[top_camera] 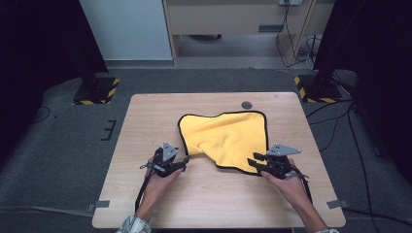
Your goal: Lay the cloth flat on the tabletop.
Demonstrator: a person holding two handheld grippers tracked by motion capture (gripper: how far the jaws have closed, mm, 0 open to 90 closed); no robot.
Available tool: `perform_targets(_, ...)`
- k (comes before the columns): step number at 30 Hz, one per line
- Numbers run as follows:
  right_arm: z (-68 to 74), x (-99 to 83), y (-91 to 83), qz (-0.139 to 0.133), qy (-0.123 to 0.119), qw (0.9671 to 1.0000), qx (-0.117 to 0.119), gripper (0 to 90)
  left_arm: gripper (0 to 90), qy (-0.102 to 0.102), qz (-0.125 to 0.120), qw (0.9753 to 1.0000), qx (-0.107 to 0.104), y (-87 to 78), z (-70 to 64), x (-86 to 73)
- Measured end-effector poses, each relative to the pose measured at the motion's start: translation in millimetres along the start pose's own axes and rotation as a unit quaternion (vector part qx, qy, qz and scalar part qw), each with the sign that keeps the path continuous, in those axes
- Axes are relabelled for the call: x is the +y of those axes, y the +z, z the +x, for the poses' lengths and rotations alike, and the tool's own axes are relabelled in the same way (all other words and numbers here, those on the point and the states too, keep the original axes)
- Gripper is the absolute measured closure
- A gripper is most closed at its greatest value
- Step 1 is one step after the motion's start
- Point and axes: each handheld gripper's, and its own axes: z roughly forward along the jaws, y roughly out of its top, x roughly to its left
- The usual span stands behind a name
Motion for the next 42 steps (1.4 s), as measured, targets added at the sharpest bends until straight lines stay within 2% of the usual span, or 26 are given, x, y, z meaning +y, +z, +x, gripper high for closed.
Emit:
perform_targets(4,6.6,-9.8,4.8,0.009,-0.003,0.9999,0.005,59.6,40.0,-0.005,0.001,1.0,0.0,5.9,-0.9,-1.3)
perform_targets(8,11.6,-17.7,11.1,0.019,-0.006,0.9998,0.008,59.5,41.5,0.011,0.004,0.9999,0.001,10.6,-2.7,-0.7)
perform_targets(11,16.1,-20.2,14.8,0.027,-0.014,0.9995,0.011,57.6,42.1,0.008,0.009,0.9999,0.001,13.5,-2.4,-2.0)
perform_targets(16,24.0,-20.9,23.1,0.038,-0.032,0.9988,0.007,51.8,43.9,0.005,0.014,0.9999,0.0,18.1,-3.8,-1.4)
perform_targets(29,27.5,-19.5,44.8,0.065,-0.034,0.9973,0.001,44.5,58.0,0.02,0.029,0.9994,-0.007,27.2,-11.4,6.9)
perform_targets(32,28.2,-16.9,48.7,0.068,-0.035,0.9971,0.0,45.8,62.0,0.02,0.031,0.9993,-0.009,28.8,-11.9,8.1)
perform_targets(42,26.9,-13.9,54.4,0.079,-0.035,0.9962,0.006,58.9,79.1,0.015,0.021,0.9997,-0.006,26.7,-10.5,10.1)
